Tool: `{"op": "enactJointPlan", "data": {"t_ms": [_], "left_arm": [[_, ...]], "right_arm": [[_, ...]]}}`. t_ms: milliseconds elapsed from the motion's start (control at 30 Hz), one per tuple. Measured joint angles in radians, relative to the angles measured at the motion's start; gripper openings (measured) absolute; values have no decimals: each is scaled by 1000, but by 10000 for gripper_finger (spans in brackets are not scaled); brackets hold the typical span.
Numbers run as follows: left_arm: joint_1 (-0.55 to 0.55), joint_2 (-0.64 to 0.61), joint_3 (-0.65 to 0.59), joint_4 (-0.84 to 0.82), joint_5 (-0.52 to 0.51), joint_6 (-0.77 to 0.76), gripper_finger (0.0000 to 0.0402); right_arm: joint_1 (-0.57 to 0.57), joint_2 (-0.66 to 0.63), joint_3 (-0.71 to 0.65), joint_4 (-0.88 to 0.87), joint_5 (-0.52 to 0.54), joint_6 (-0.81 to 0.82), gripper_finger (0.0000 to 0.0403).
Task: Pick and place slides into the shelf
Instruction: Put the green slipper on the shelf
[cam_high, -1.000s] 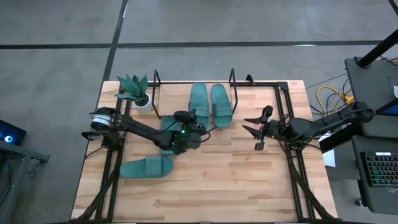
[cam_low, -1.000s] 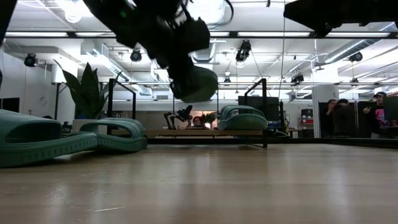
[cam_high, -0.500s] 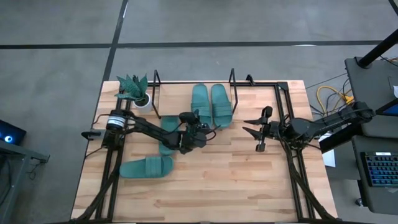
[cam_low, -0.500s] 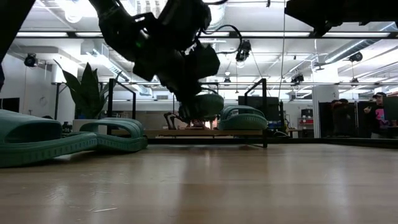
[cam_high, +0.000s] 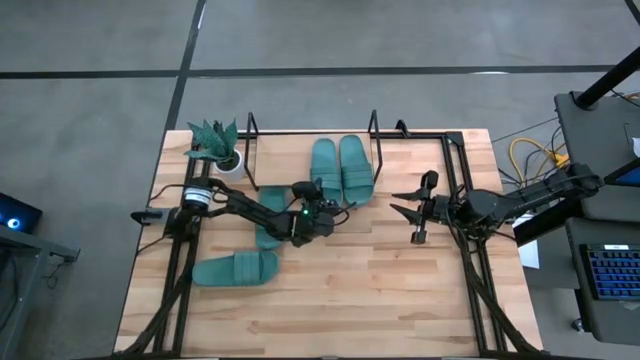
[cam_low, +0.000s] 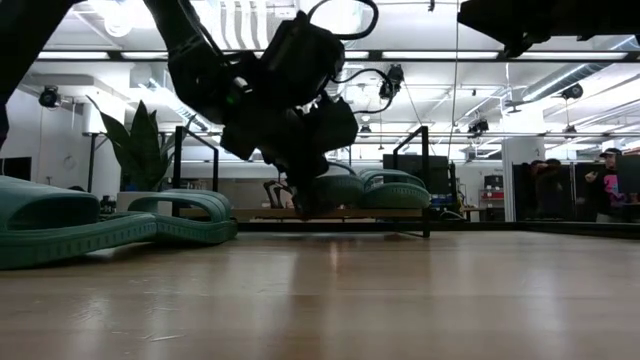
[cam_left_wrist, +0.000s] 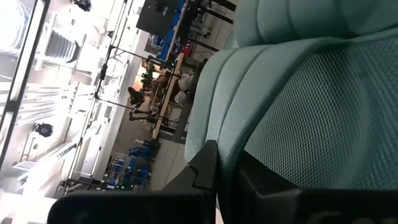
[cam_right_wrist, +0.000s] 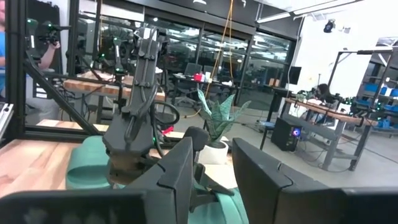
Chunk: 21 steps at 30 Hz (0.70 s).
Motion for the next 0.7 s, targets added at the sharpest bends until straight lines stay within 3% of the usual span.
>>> {"op": "enactJointPlan", "data": {"t_ms": [700], "left_arm": [[18,0,11,0,89,-1,1]], "right_arm": [[0,0,-1,0,0,-3,99]]}}
